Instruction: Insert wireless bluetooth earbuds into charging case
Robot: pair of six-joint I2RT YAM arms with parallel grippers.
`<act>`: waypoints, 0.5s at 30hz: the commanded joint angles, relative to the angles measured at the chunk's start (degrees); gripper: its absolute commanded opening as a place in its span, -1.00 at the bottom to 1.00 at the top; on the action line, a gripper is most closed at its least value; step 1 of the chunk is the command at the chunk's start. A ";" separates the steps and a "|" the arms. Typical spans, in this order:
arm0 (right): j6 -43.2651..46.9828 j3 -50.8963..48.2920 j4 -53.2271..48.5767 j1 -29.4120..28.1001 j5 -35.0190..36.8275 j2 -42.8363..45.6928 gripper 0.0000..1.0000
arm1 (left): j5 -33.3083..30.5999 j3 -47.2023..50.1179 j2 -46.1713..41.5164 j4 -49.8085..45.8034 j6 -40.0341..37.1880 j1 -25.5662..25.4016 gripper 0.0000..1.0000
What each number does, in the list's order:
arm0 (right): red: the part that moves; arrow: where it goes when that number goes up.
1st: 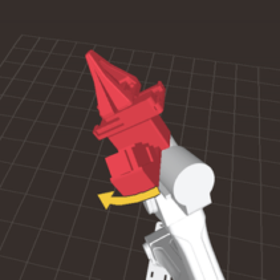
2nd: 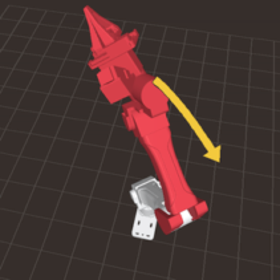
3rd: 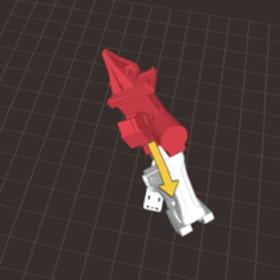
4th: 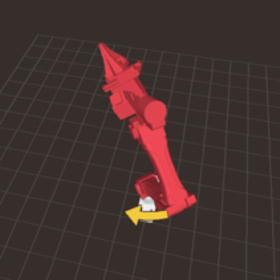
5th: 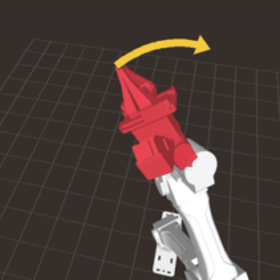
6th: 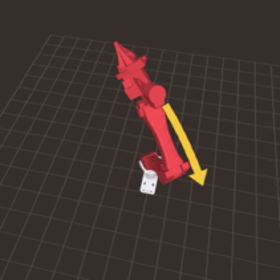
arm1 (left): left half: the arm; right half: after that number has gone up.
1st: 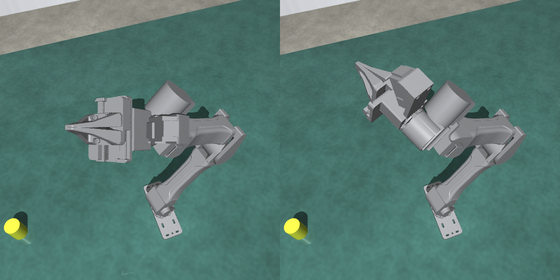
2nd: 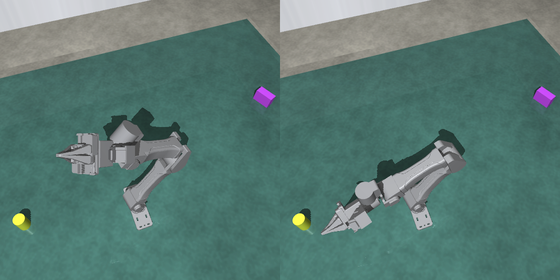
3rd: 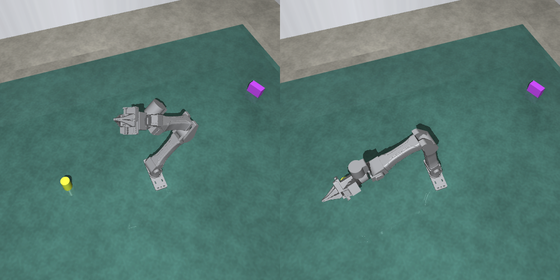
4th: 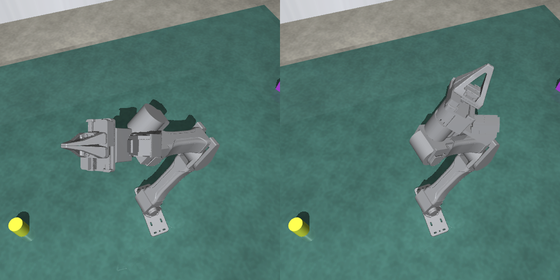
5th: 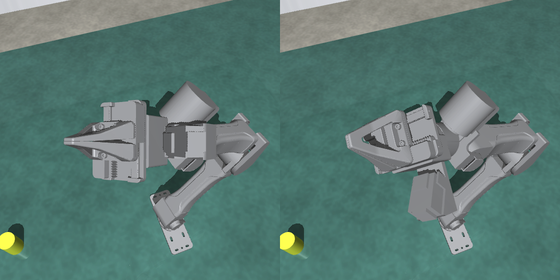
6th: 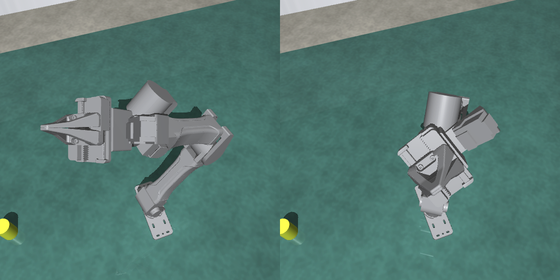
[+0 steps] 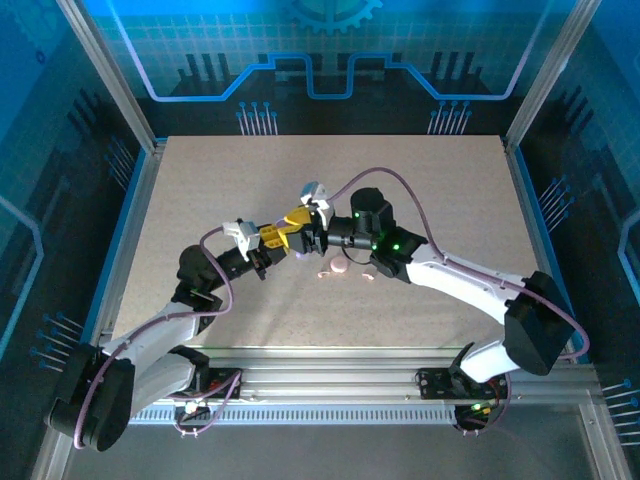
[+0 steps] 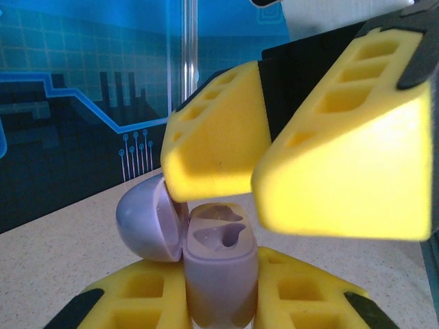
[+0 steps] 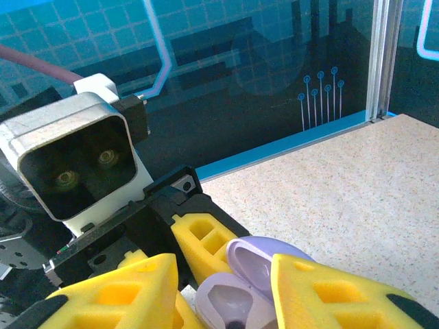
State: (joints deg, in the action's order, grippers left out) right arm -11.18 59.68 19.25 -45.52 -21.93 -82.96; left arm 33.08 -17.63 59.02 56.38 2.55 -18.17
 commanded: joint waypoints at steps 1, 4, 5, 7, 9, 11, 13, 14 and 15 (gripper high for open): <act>-0.99 0.38 -0.16 0.78 0.83 3.55 -0.12 | 1.90 -1.91 -1.37 1.86 -1.84 -0.72 -0.75; -1.51 -0.51 -0.35 0.78 2.77 5.89 -0.11 | 1.77 -1.89 -1.37 1.82 -1.71 -0.72 -0.75; -1.65 -1.01 -0.44 0.82 3.88 6.57 -0.11 | 1.49 -1.88 -1.28 1.78 -1.69 -0.72 -0.75; -2.22 -1.67 -2.50 1.01 7.43 7.69 -0.09 | 0.32 -2.05 -1.19 0.87 -1.82 -0.72 -0.75; -3.28 -1.95 -5.88 1.82 8.47 8.03 -0.10 | -0.70 -2.00 -1.19 -0.03 -1.95 -0.73 -0.76; -5.41 -3.16 -6.97 2.58 9.10 8.34 -0.10 | -1.61 -1.89 -1.23 -0.75 -2.27 -0.72 -0.75; -7.27 -4.05 -8.55 3.25 8.73 8.42 -0.10 | -1.97 -1.88 -1.45 -1.71 -2.54 -0.72 -0.75; -8.04 -3.94 -10.76 3.43 9.39 8.39 -0.10 | -2.31 -1.96 -1.69 -2.34 -2.63 -0.72 -0.76; -8.12 -3.58 -13.27 3.39 9.50 8.32 -0.12 | -2.80 -2.02 -1.93 -3.10 -2.70 -0.70 -0.75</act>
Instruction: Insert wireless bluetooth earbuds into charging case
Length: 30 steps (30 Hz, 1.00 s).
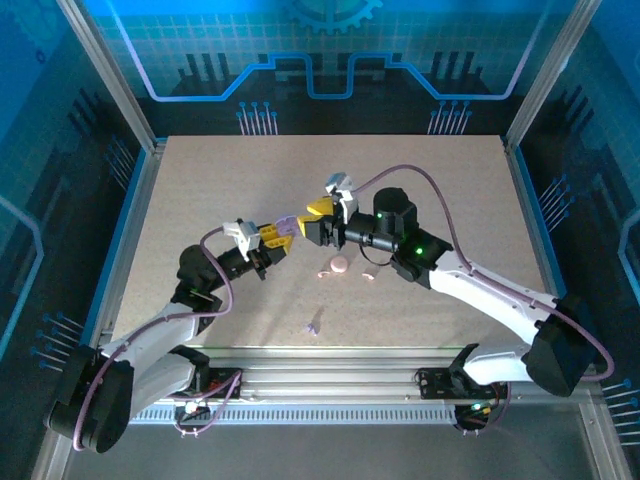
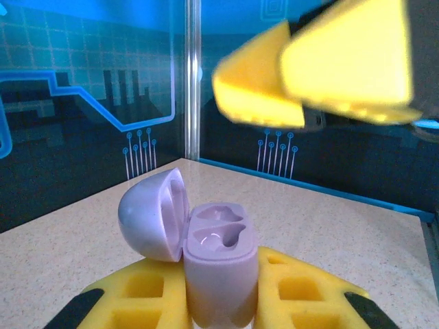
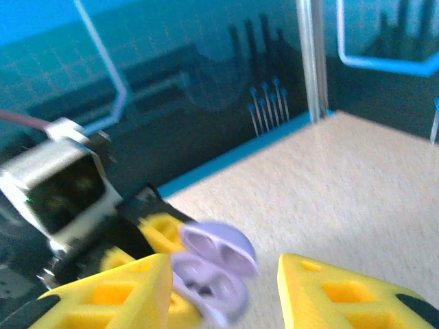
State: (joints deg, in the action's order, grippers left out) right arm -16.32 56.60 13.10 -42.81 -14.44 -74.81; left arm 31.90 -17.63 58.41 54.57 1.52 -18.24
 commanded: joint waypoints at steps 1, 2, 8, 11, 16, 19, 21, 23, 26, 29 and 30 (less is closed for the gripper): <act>-2.76 -0.37 -8.73 0.63 1.72 0.26 -0.12 | -2.11 -2.01 -1.61 -1.96 -1.86 -0.66 -0.76; -2.78 -0.37 -10.83 0.41 2.11 0.57 -0.13 | -2.95 -2.07 -2.02 -2.98 -1.96 -0.66 -0.76; -2.34 2.06 -28.35 -3.63 7.66 0.93 -0.14 | -8.36 -1.49 -6.56 -11.23 -3.13 -0.66 -0.76; -8.77 2.72 -36.00 -5.35 10.22 -0.53 -0.15 | -12.80 -0.53 -10.39 -16.17 -2.71 -0.65 -0.76; -27.96 5.98 -48.24 -8.30 10.50 -6.71 -0.17 | -19.53 -0.15 -18.11 -27.63 -2.57 -0.65 -0.76; -36.77 5.98 -48.65 -10.53 7.52 -9.86 -0.14 | -21.67 0.60 -21.98 -31.79 -3.32 -0.56 -0.76; -39.69 7.01 -48.90 -12.25 6.24 -12.92 -0.13 | -22.77 1.22 -24.12 -33.12 -3.45 -0.57 -0.76; -40.27 9.19 -50.83 -13.92 5.93 -16.32 -0.13 | -23.52 1.63 -25.54 -33.66 -3.45 -0.57 -0.76; -39.42 13.01 -54.36 -15.18 4.71 -21.40 -0.13 | -24.60 1.60 -26.80 -34.49 -3.71 -0.55 -0.76; -38.90 16.11 -57.85 -16.31 4.17 -25.35 -0.13 | -25.24 1.35 -27.30 -35.14 -4.37 -0.55 -0.76; -38.71 16.94 -58.86 -16.72 4.20 -26.29 -0.13 | -25.32 1.30 -27.46 -35.21 -4.50 -0.46 -0.76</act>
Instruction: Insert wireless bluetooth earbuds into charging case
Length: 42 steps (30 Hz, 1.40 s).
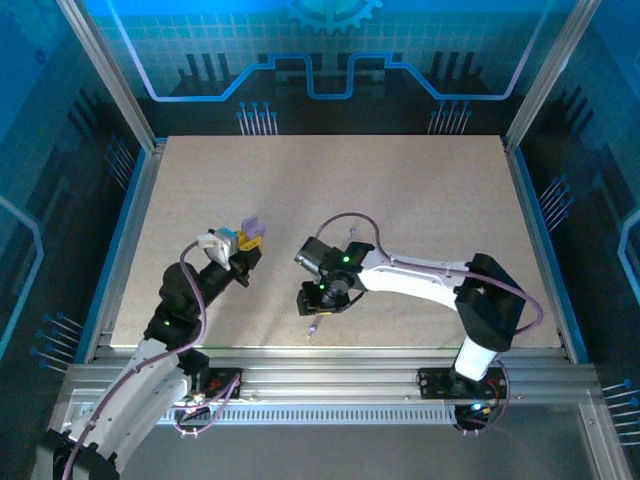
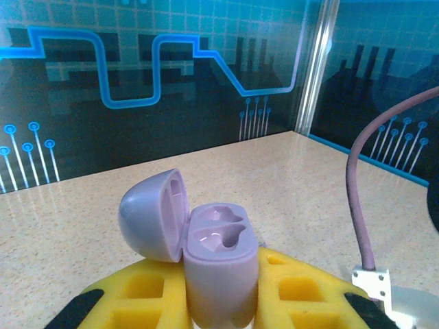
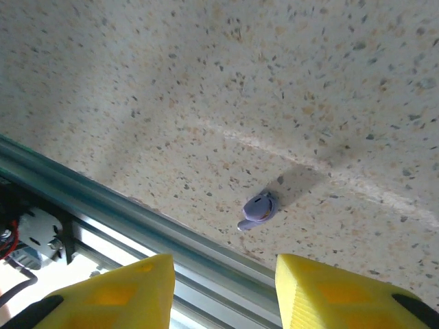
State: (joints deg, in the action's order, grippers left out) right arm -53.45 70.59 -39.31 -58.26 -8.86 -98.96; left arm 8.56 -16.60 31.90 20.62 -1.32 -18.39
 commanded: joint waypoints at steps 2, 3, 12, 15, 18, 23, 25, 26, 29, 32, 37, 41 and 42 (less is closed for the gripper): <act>-1.16 4.12 -7.88 -1.72 -0.87 -3.78 -0.13 | -2.12 0.29 -1.08 -1.04 -1.83 -0.33 -0.76; -0.85 4.63 -8.35 -1.81 -0.51 -4.50 -0.13 | -2.21 0.30 -1.21 -0.88 -1.84 -0.33 -0.76; 3.57 9.88 -12.16 -2.93 1.28 -11.41 -0.14 | -2.92 0.43 -2.87 -1.73 -2.26 -0.24 -0.76; 4.62 10.79 -12.80 -3.18 1.48 -12.86 -0.14 | -3.17 0.52 -3.14 -1.99 -2.28 -0.24 -0.76; 5.40 11.19 -12.81 -3.26 1.48 -14.01 -0.14 | -3.15 0.37 -3.25 -2.15 -2.29 -0.24 -0.76; 5.96 11.50 -12.25 -3.74 0.58 -15.45 -0.15 | -3.26 0.21 -3.33 -2.21 -2.54 -0.15 -0.76; 6.29 11.55 -12.20 -3.88 0.27 -16.04 -0.16 | -3.27 0.18 -3.32 -2.33 -2.54 -0.15 -0.76; 6.43 11.59 -12.19 -3.96 0.32 -16.33 -0.16 | -3.24 0.17 -3.34 -2.32 -2.54 -0.15 -0.76; 6.94 11.76 -12.37 -3.97 0.67 -16.90 -0.18 | -3.28 0.16 -3.39 -2.45 -2.54 -0.15 -0.76; 7.35 11.94 -12.45 -3.97 0.77 -17.53 -0.20 | -3.28 0.12 -3.48 -2.45 -2.54 -0.15 -0.76; 7.65 11.94 -12.63 -3.97 1.11 -18.02 -0.24 | -3.28 0.08 -3.51 -2.57 -2.54 -0.15 -0.76; 7.75 12.12 -13.30 -4.14 1.86 -18.12 -0.24 | -3.20 0.08 -3.39 -2.52 -2.53 -0.11 -0.75; 7.71 12.04 -13.34 -4.14 2.08 -18.11 -0.25 | -3.20 0.10 -3.41 -2.43 -2.54 -0.13 -0.76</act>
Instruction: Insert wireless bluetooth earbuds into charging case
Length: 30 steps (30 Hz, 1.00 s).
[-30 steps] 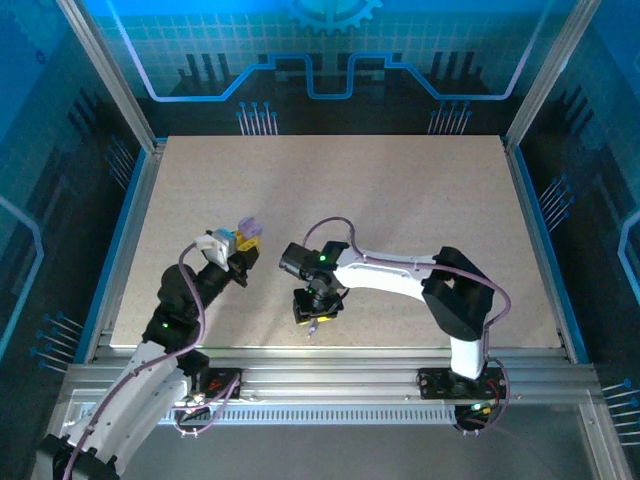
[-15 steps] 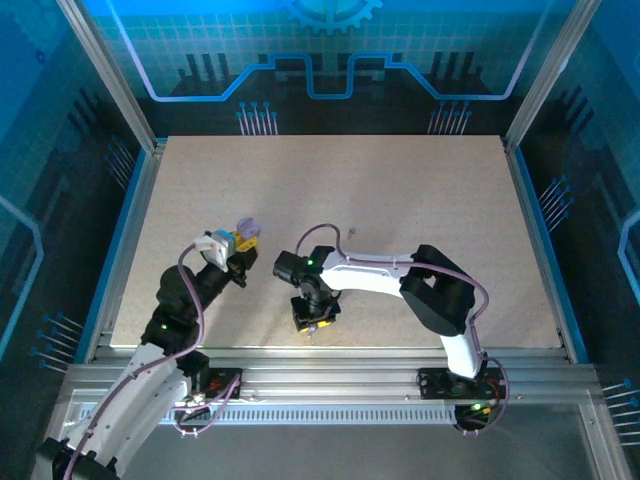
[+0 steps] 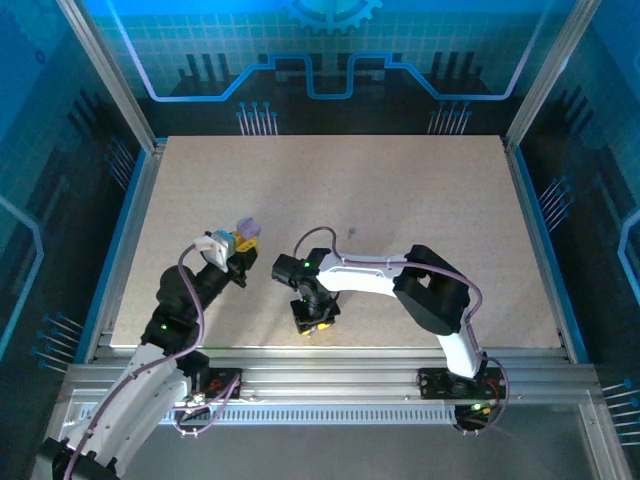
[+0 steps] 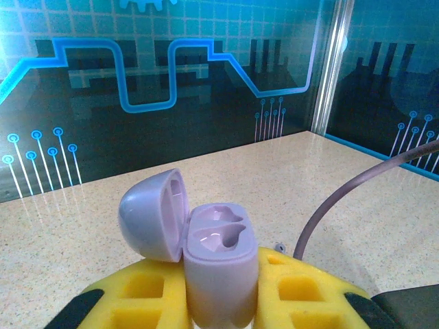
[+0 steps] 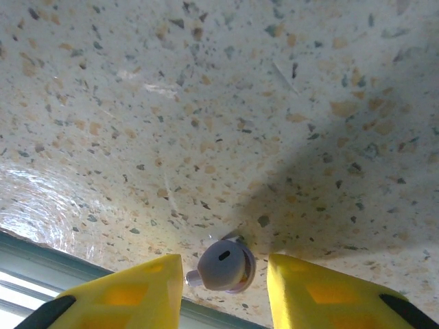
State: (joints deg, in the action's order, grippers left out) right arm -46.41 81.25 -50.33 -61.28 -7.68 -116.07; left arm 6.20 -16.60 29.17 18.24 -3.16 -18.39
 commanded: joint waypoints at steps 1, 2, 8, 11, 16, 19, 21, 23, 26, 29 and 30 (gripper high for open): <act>0.64 1.36 -2.24 -1.13 1.02 -1.00 -0.25 | -0.84 0.10 -0.69 0.03 -0.71 -0.08 -0.75; 0.66 1.32 -2.23 -1.13 1.23 -1.08 -0.29 | -0.79 0.08 -0.69 0.04 -0.70 -0.07 -0.76; 0.84 1.57 -2.15 -1.13 2.01 -1.13 -0.39 | -0.73 -0.10 -0.69 -0.05 -0.70 -0.06 -0.76; 0.83 1.52 -1.88 -1.12 2.14 -1.11 -0.44 | -0.57 -0.10 -0.69 -0.05 -0.71 -0.06 -0.75; 1.14 1.62 -1.79 -1.07 2.34 -1.35 -0.49 | -0.49 -0.31 -0.62 -0.05 -0.70 -0.02 -0.75; 1.23 1.54 -1.71 -1.10 2.56 -1.26 -0.55 | -0.48 -0.37 -0.69 -0.05 -0.71 0.01 -0.75; 1.24 1.54 -1.70 -1.13 2.82 -1.02 -0.56 | -0.40 -0.43 -0.60 -0.11 -0.71 0.03 -0.75; 1.18 1.49 -1.61 -1.08 3.17 -0.78 -0.58 | -0.32 -0.39 -0.59 -0.05 -0.60 0.02 -0.75; 1.32 1.35 -1.55 -1.08 3.62 -0.42 -0.62 | -0.31 -0.51 -0.50 -0.05 -0.71 0.03 -0.75; 1.09 1.03 -1.36 -1.13 4.72 0.46 -0.64 | -0.09 -0.53 -0.34 -0.18 -0.71 0.02 -0.75; 1.03 0.88 -1.36 -1.13 5.20 0.87 -0.64 | -0.13 -0.48 -0.26 -0.18 -0.66 0.02 -0.75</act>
State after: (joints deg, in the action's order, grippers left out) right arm -45.52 81.56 -50.54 -61.52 -5.02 -116.25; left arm 6.22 -16.60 29.19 18.22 -3.16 -18.39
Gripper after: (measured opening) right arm 0.185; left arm 0.204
